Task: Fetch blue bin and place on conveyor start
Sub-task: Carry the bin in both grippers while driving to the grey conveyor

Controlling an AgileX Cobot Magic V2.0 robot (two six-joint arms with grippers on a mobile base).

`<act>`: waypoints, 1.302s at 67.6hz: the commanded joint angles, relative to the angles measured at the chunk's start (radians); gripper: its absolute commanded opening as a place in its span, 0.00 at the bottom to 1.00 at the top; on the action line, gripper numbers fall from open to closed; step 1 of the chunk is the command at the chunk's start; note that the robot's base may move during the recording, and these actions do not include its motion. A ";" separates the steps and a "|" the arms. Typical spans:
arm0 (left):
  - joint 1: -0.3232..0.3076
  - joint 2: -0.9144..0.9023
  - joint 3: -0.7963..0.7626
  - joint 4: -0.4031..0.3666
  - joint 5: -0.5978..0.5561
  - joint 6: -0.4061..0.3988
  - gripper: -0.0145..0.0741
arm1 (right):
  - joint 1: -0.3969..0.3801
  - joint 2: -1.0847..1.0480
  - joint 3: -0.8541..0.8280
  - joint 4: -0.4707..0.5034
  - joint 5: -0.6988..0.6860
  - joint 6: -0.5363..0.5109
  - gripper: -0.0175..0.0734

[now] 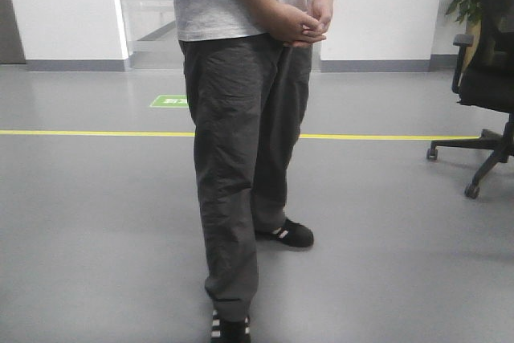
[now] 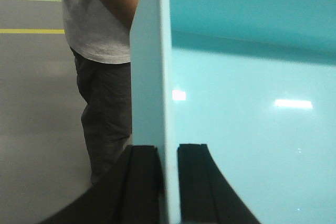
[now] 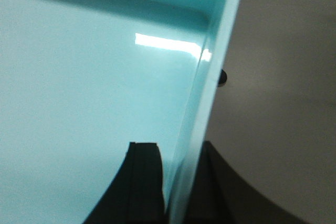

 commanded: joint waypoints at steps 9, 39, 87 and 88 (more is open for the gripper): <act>-0.002 -0.017 -0.012 -0.027 -0.084 -0.008 0.04 | -0.003 -0.009 -0.008 -0.009 -0.023 -0.031 0.03; -0.002 -0.018 -0.012 -0.026 -0.084 -0.008 0.04 | -0.003 -0.009 -0.008 -0.009 -0.023 -0.031 0.03; 0.000 -0.018 -0.012 -0.026 -0.084 -0.008 0.04 | -0.003 -0.009 -0.008 -0.009 -0.025 -0.031 0.03; 0.000 -0.018 -0.012 -0.026 -0.084 -0.008 0.04 | -0.003 -0.009 -0.008 -0.009 -0.025 -0.031 0.03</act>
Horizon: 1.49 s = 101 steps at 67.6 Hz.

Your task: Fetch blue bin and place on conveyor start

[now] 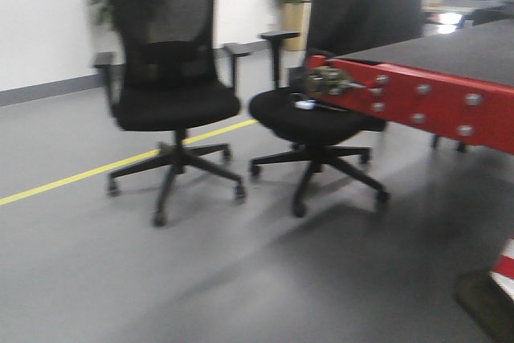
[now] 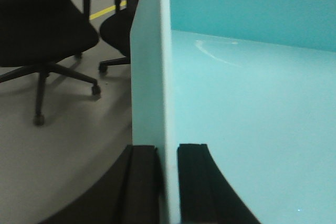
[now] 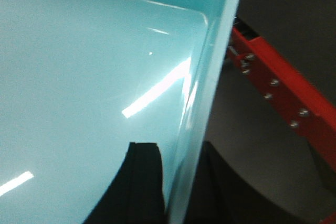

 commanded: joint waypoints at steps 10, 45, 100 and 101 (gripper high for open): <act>0.000 -0.018 -0.012 -0.026 -0.078 -0.008 0.04 | -0.003 -0.011 -0.008 -0.009 -0.019 -0.031 0.03; 0.000 -0.018 -0.012 -0.026 -0.078 -0.008 0.04 | -0.003 -0.011 -0.008 -0.009 -0.019 -0.031 0.03; 0.000 -0.018 -0.012 -0.026 -0.078 -0.008 0.04 | -0.003 -0.011 -0.008 -0.009 -0.023 -0.031 0.03; 0.000 -0.018 -0.012 -0.026 -0.078 -0.008 0.04 | -0.003 -0.011 -0.008 -0.009 -0.023 -0.031 0.03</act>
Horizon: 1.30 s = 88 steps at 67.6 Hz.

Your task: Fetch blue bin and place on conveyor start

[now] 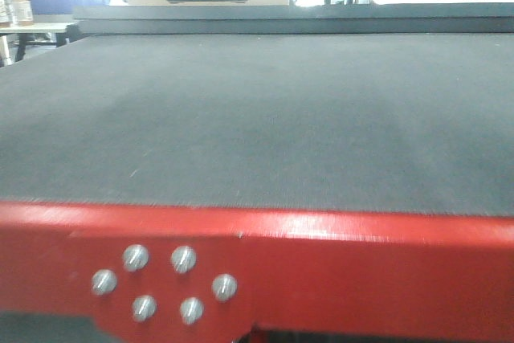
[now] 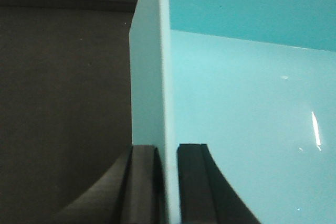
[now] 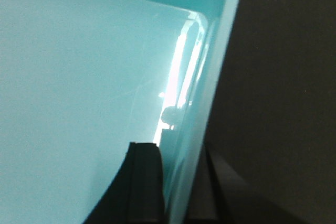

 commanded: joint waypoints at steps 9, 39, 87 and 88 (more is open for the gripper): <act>0.000 -0.020 -0.012 -0.026 -0.076 -0.008 0.04 | -0.003 -0.011 -0.008 -0.007 -0.023 -0.031 0.03; 0.000 -0.020 -0.012 -0.026 -0.076 -0.008 0.04 | -0.003 -0.011 -0.008 -0.007 -0.027 -0.031 0.03; 0.000 -0.020 -0.012 -0.026 -0.076 -0.008 0.04 | -0.003 -0.011 -0.008 -0.007 -0.031 -0.031 0.03; 0.000 -0.020 -0.012 -0.026 -0.076 -0.008 0.04 | -0.003 -0.011 -0.008 -0.007 -0.031 -0.031 0.03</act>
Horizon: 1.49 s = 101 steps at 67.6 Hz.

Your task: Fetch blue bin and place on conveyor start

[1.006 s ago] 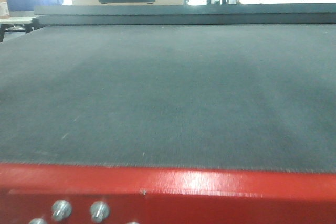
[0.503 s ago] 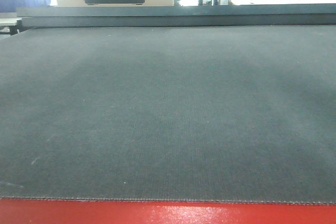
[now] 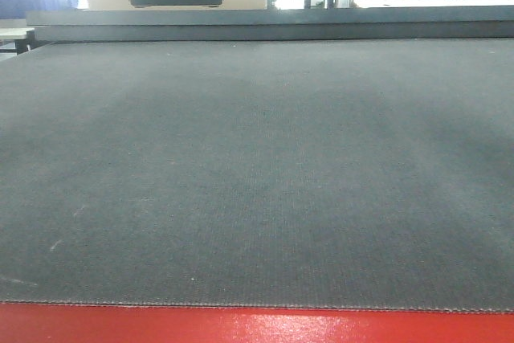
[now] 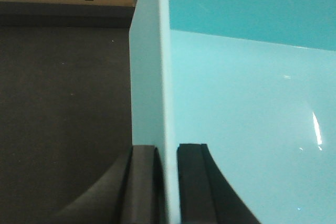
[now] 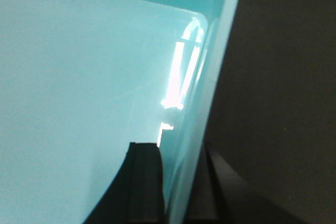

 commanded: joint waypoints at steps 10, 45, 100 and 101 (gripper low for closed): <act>0.000 -0.020 -0.012 -0.026 -0.076 -0.008 0.04 | -0.003 -0.011 -0.008 -0.007 -0.026 -0.031 0.03; 0.000 -0.020 -0.012 -0.026 -0.078 -0.008 0.04 | -0.003 -0.011 -0.008 -0.007 -0.028 -0.031 0.03; 0.000 -0.015 0.107 -0.030 0.067 -0.008 0.04 | -0.003 0.037 -0.006 0.003 0.073 -0.031 0.03; 0.000 -0.014 0.117 -0.030 0.067 -0.008 0.04 | -0.003 0.044 -0.006 0.003 0.073 -0.031 0.03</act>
